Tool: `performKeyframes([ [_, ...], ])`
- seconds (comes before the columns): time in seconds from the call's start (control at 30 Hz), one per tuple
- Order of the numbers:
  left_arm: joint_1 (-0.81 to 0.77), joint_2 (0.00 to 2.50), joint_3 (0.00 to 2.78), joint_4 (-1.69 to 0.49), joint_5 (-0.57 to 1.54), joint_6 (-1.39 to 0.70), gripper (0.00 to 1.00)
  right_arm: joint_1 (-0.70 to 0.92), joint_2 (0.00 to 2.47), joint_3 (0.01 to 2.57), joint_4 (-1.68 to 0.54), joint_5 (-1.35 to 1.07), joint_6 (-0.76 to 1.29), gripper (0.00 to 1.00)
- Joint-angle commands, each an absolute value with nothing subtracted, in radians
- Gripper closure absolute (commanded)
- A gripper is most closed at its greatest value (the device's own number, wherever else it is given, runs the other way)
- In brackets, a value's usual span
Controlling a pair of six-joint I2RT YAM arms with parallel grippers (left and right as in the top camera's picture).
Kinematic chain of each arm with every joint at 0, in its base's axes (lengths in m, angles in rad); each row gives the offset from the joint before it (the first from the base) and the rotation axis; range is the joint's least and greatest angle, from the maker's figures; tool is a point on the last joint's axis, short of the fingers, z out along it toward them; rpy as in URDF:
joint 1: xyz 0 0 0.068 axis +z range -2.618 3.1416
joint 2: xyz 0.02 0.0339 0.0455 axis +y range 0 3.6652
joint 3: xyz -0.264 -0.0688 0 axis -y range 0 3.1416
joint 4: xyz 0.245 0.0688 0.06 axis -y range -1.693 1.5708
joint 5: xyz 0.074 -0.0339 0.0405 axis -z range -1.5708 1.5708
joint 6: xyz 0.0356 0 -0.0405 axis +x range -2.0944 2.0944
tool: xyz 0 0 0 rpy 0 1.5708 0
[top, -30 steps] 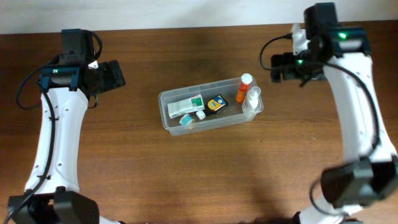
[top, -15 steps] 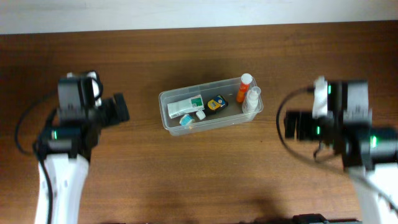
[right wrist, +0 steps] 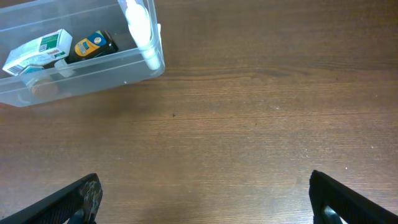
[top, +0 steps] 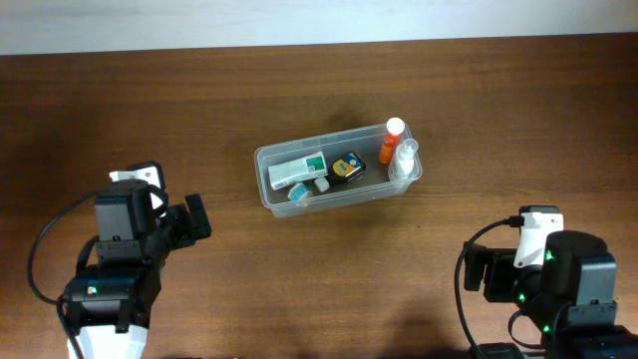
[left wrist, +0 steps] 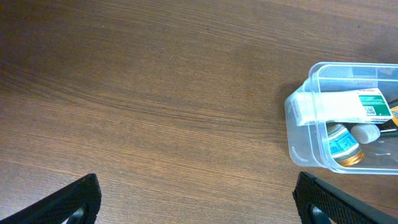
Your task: Pack container
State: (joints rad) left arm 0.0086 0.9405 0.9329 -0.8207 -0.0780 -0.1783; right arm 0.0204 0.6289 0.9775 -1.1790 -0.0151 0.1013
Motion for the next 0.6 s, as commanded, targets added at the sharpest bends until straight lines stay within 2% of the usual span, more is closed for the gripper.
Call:
performKeyframes([
  [0.0,0.009,0.941,0.924,-0.816,-0.067,-0.163,0.01,0.020,0.624,0.968,-1.174,0.001,0.106,0.02],
  [0.57,0.009,0.941,0.924,-0.816,-0.067,-0.163,0.01,0.006,0.611,0.966,-1.177,0.010,0.105,0.02],
])
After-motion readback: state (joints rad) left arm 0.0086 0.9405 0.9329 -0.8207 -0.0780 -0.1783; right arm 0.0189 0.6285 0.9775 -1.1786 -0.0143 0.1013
